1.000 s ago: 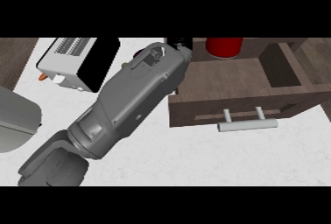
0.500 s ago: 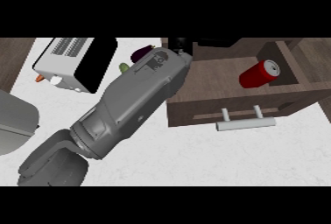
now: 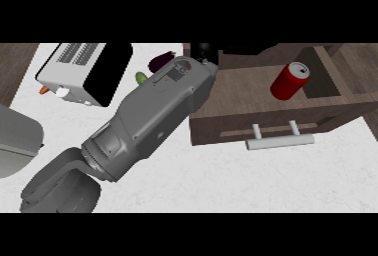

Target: Pick up the can, place it into the drawer and close the drawer

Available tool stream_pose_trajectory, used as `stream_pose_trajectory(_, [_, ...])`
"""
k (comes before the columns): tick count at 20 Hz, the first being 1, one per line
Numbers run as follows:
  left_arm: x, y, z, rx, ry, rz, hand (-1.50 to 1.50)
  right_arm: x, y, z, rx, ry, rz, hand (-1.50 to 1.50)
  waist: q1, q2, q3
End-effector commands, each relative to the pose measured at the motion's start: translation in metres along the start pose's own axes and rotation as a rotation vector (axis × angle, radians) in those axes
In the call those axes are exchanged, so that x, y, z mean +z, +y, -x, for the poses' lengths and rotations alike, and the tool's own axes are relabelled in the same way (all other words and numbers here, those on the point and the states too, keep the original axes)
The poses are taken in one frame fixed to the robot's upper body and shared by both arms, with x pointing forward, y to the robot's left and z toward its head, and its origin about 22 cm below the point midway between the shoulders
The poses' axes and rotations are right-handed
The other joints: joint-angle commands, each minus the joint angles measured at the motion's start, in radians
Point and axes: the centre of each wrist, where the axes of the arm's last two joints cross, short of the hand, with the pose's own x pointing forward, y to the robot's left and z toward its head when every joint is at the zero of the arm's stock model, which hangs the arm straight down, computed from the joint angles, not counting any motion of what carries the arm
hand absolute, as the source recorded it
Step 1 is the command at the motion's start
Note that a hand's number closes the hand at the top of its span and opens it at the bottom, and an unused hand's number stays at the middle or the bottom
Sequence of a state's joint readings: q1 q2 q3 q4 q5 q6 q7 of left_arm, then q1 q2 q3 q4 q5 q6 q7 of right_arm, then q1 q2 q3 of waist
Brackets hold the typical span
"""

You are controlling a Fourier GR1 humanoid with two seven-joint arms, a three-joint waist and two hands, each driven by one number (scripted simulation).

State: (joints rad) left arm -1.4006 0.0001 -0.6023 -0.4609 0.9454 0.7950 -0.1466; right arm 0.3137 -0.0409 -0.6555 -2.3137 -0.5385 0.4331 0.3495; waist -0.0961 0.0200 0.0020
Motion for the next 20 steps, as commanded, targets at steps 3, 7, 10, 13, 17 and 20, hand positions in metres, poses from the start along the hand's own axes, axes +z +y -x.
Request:
stream_pose_trajectory(3, [0.002,0.003,0.010,0.025,-0.026,-0.015,-1.50,-0.004,-0.007,-0.013,0.088,-0.093,-0.014,-1.50,-0.010,0.001,0.000])
stream_pose_trajectory(7, [0.002,-0.004,-0.007,0.067,-0.038,0.023,-1.50,-0.003,0.002,-0.030,0.314,-0.172,-0.074,-1.50,0.014,-0.001,0.000])
stream_pose_trajectory(10, [0.002,0.001,0.004,0.075,-0.079,0.027,-1.50,-0.012,0.012,-0.029,0.328,-0.235,-0.110,-1.50,0.028,0.000,-0.001])
stream_pose_trajectory(13, [0.000,-0.006,-0.015,0.071,-0.112,0.000,-1.50,-0.021,0.022,-0.035,0.404,-0.276,-0.148,-1.50,0.033,0.004,-0.001])
stream_pose_trajectory(17, [-0.001,-0.007,-0.018,0.084,-0.124,0.026,-1.50,-0.037,0.034,-0.039,0.502,-0.301,-0.173,-1.50,0.056,0.000,-0.001])
stream_pose_trajectory(20, [0.004,-0.012,-0.023,0.096,-0.105,0.024,-1.50,-0.049,0.058,-0.037,0.574,-0.291,-0.190,-1.50,0.077,-0.003,-0.002])
